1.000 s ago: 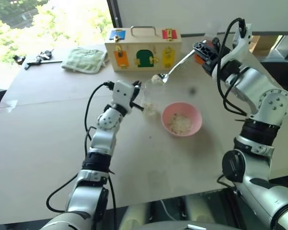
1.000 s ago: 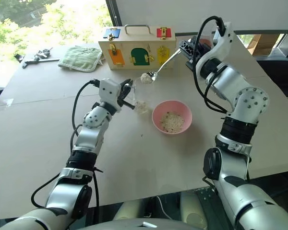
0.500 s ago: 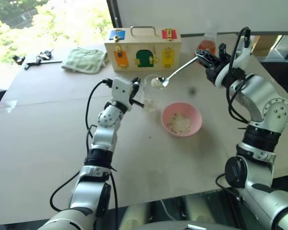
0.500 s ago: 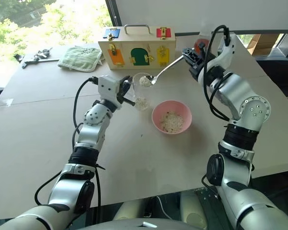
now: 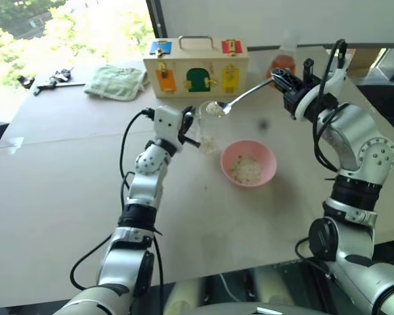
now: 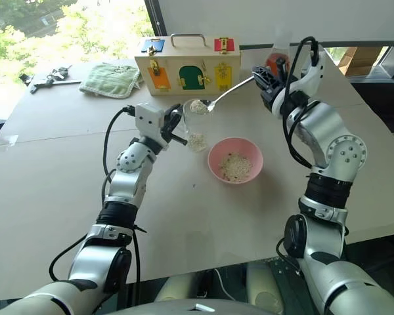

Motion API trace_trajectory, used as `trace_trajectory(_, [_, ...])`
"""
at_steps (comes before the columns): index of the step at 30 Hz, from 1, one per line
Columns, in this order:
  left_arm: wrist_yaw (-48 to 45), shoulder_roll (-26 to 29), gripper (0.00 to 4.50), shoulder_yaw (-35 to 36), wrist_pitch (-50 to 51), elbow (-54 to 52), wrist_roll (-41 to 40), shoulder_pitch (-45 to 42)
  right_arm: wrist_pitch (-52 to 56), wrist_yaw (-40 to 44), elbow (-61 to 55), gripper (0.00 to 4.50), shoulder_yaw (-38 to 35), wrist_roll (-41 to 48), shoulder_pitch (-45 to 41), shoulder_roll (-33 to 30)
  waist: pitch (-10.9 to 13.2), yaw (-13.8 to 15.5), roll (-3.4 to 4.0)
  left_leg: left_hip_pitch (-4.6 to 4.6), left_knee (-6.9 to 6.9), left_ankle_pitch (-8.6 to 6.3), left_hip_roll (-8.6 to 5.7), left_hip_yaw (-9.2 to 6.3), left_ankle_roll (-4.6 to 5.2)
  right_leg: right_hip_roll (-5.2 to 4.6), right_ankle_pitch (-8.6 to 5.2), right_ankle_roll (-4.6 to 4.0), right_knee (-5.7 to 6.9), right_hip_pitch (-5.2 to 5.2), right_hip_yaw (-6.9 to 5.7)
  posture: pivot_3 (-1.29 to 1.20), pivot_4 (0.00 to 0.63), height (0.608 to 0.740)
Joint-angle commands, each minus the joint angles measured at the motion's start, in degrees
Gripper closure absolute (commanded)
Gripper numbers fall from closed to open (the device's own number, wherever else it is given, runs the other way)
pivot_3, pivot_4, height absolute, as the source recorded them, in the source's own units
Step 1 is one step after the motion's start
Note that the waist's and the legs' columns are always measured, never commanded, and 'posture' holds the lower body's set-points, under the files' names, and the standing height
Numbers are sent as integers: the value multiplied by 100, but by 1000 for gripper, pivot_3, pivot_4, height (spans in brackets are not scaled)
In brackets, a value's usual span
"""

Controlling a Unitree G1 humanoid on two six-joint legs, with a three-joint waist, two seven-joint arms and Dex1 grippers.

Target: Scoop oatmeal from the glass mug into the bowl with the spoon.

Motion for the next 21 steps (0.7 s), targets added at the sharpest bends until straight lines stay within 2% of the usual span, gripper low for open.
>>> trace_trajectory(1, [-16, 13, 4456, 92, -163, -226, -98, -89, -107, 14, -351, 4500, -41, 614, 108, -161, 0, 2, 0, 0, 0, 0, 0, 0, 0, 0, 0, 0, 0, 0, 1, 0, 150, 740])
trace_trajectory(11, [-37, 29, 4456, 93, -158, -186, -87, -98, -168, 96, -755, 4500, 56, 1782, 986, -811, 0, 12, -1, -1, 0, 0, 1, 1, 1, 0, 0, 0, -2, 2, 1, 0, 150, 740])
trace_trajectory(15, [-44, 44, 4456, 98, -168, -150, -80, -105, -251, 174, -832, 4500, 117, 1791, 1439, -1111, -1, 18, -1, -1, 0, 0, 1, 1, 2, 0, 0, 0, -2, 3, 2, 0, 150, 740])
trace_trajectory(21, [-61, 51, 4456, 94, -177, -95, -74, -134, -128, 773, -986, 4500, 341, 1335, 1771, -1457, -1, 19, -1, 0, 0, 0, 2, 8, 2, 1, 0, 1, 0, 3, 8, 0, 150, 740])
